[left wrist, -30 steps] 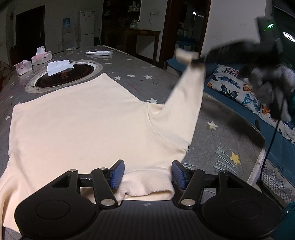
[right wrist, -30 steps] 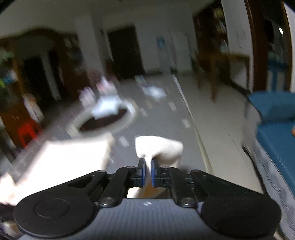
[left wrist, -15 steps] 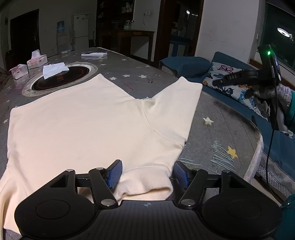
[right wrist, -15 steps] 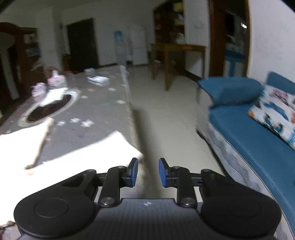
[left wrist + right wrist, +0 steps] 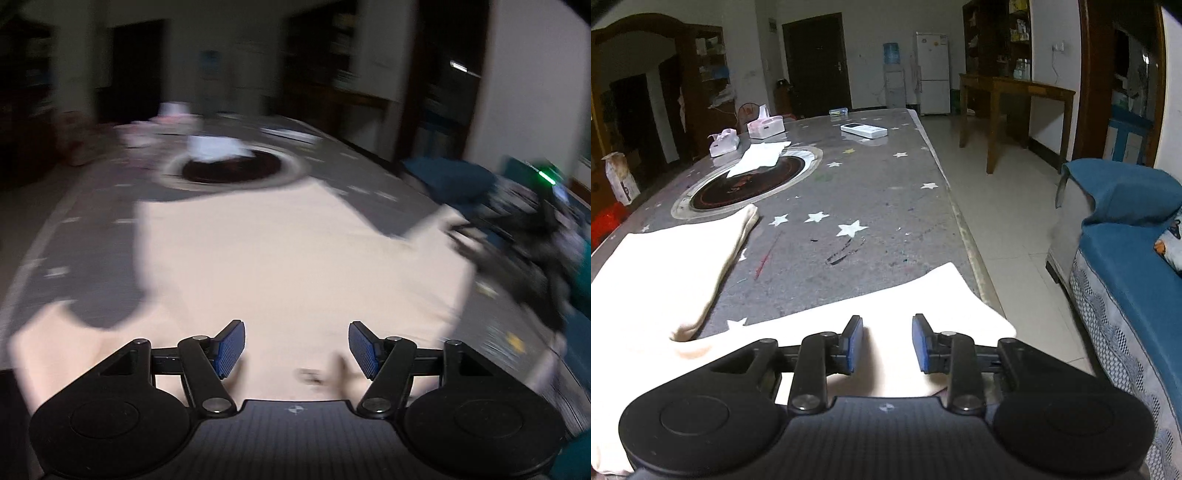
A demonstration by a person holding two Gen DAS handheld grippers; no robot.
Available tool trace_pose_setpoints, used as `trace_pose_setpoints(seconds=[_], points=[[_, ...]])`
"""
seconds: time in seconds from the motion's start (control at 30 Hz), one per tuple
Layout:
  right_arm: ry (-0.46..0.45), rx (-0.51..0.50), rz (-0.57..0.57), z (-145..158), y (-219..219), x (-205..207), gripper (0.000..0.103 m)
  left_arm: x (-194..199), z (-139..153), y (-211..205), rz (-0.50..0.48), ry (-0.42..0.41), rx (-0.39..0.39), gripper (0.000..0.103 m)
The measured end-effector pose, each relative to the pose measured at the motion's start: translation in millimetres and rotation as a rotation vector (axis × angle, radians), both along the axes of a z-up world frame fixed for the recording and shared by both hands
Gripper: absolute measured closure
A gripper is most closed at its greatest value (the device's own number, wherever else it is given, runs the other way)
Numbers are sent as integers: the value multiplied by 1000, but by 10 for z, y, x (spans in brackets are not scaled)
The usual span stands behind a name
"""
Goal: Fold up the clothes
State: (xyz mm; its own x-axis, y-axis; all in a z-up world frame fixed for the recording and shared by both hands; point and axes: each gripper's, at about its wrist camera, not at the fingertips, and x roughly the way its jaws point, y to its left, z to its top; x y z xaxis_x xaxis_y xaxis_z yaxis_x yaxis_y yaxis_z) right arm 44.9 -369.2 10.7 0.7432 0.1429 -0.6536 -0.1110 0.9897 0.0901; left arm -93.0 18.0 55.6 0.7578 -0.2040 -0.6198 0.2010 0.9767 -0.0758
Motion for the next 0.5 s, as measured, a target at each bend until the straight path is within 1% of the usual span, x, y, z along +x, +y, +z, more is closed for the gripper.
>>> trace_pose_setpoints(seconds=[0.03, 0.1, 0.13, 0.17, 0.27, 0.37, 0.43, 0.5], points=[[0, 0, 5, -4, 4, -10, 69, 3, 27, 125, 54, -9, 3, 39], [-3, -2, 5, -9, 3, -28, 68, 40, 39, 341, 158, -9, 28, 44], [-6, 0, 3, -7, -8, -49, 68, 63, 38, 443, 209, -6, 44, 50], [-7, 2, 0, -9, -8, -44, 68, 88, 21, 520, 245, 0, 63, 54], [-7, 7, -7, -10, -5, -37, 67, 166, -82, 653, 295, 33, 115, 56], [-7, 7, -7, -10, 2, -28, 67, 230, -198, 686, 303, 66, 130, 56], [-6, 9, -8, -12, 0, -25, 67, 276, -250, 690, 313, 78, 138, 61], [-6, 8, -9, -14, 3, -22, 66, 305, -292, 731, 319, 82, 137, 75]])
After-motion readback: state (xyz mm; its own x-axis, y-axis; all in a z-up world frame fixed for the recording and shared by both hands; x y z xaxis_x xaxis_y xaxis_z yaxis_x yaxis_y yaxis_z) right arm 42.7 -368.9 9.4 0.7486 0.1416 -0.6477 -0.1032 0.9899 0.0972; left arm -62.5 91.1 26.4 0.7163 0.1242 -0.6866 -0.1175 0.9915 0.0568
